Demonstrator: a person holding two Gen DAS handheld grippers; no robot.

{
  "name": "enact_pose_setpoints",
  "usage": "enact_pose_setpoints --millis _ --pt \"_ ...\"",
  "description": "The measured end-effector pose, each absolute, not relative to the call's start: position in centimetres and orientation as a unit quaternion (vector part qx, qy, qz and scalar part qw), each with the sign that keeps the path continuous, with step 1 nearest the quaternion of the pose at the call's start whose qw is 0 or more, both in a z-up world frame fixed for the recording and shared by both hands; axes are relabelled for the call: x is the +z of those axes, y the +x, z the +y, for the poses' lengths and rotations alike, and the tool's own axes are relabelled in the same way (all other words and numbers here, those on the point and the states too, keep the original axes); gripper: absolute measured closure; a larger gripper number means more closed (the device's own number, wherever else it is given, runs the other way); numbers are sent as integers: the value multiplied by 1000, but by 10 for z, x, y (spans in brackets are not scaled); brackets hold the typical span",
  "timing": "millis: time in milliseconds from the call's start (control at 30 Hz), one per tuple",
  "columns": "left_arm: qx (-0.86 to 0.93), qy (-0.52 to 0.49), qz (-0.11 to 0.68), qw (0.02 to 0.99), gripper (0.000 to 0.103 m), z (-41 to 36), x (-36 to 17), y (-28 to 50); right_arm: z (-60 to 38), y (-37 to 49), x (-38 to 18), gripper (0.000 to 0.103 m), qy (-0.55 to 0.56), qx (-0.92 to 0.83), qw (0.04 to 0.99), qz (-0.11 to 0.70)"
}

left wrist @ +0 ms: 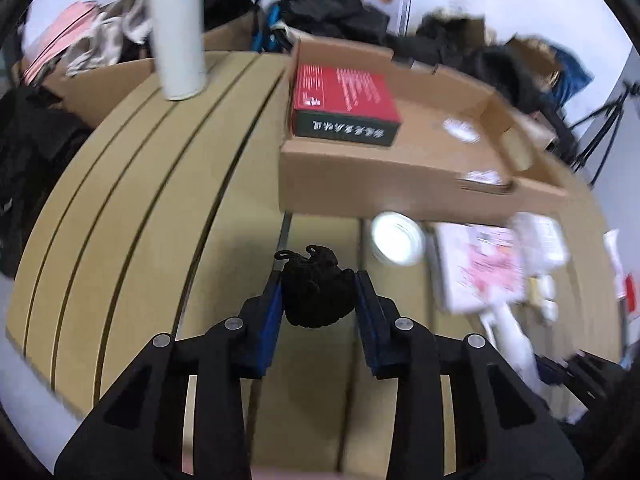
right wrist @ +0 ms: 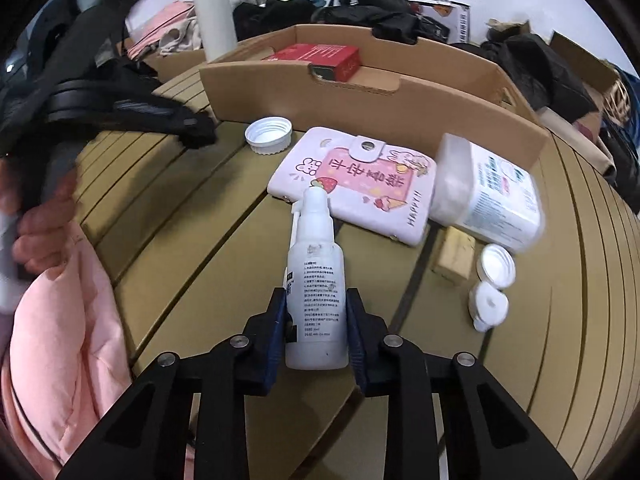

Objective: Organize objects
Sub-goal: 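Grasp the black sock with the left tool while the right tool grasps the white spray bottle, then lower the sock and spray bottle into the tray and open both tools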

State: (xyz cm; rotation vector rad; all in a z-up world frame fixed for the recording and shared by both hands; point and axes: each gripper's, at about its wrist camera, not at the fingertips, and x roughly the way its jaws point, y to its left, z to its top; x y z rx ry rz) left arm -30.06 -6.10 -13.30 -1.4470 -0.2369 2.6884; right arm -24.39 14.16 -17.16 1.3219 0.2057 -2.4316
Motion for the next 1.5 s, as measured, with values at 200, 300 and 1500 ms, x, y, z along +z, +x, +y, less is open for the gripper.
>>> enact_pose_setpoints --millis 200,300,1500 --pt "887 -450 -93 42 72 -60 -102 -211 165 -208 -141 73 432 -885 170 47" --pt "893 -439 -89 46 72 -57 -88 -194 179 -193 -125 73 412 -896 159 38" --pt "872 -471 -56 124 32 -18 -64 -513 169 -548 -149 42 551 -810 129 -155"
